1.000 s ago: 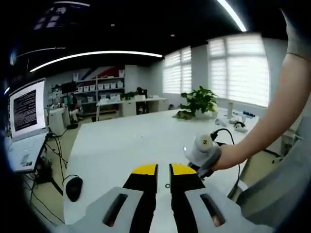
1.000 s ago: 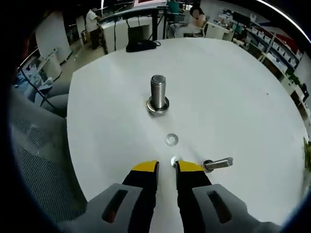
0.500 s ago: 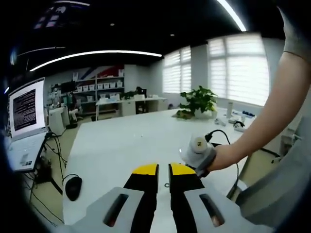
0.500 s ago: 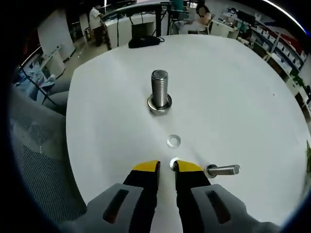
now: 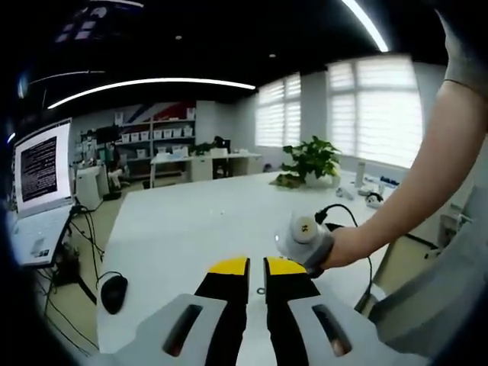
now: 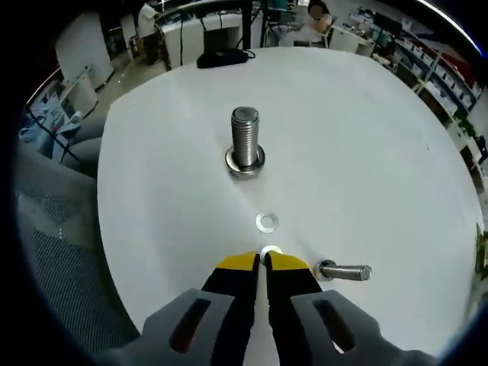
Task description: Place the washer onto the threaded stud by aligning its center hole with the stud, sliding it down to the base, and recovering from edge contact or off-axis alignment until the washer reaches the visible bottom stop.
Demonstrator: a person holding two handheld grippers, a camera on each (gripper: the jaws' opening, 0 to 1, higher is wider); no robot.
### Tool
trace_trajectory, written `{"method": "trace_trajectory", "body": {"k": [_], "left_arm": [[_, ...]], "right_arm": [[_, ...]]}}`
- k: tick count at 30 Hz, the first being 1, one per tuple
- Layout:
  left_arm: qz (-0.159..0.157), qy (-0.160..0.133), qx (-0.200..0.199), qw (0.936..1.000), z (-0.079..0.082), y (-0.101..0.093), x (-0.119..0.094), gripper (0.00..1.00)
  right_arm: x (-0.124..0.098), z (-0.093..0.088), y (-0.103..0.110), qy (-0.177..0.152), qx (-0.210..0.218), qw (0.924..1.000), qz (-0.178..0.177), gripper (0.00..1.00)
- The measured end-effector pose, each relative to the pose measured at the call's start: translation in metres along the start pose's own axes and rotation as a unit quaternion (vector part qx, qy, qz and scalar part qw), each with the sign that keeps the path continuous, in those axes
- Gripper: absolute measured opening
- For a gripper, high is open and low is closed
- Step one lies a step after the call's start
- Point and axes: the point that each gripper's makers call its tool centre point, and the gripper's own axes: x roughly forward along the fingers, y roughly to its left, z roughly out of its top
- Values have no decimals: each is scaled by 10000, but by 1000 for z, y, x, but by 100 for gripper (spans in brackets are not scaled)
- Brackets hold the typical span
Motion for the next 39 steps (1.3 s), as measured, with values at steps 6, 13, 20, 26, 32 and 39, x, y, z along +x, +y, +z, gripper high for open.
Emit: {"method": "trace_trajectory", "body": {"k": [6,13,20,26,32,39], "left_arm": [[-6,8,42,10000,0,0,0,5],[-6,33,37,10000,-2,0,1,4],[-17,46,41,10000,-2,0,2,4],[-61,72,75,9999,-4,-2,3,4],[-75,70,72,9999,-4,-3,3,4],[-133,69,125,9998,-3,-7,4,4]], "right_arm": [[0,-2,1,65,-117,9999,-11,5],[-12,3,-3,-82,-462,9988,-140,4],[-22,9,-6,-294,-360,9988,-181,4],[-34,7,-8,-465,-256,9983,-233,4],[-54,14,-13,-781,-348,9956,-390,4],[-68,20,-31,-865,-446,9934,-605,5]]}}
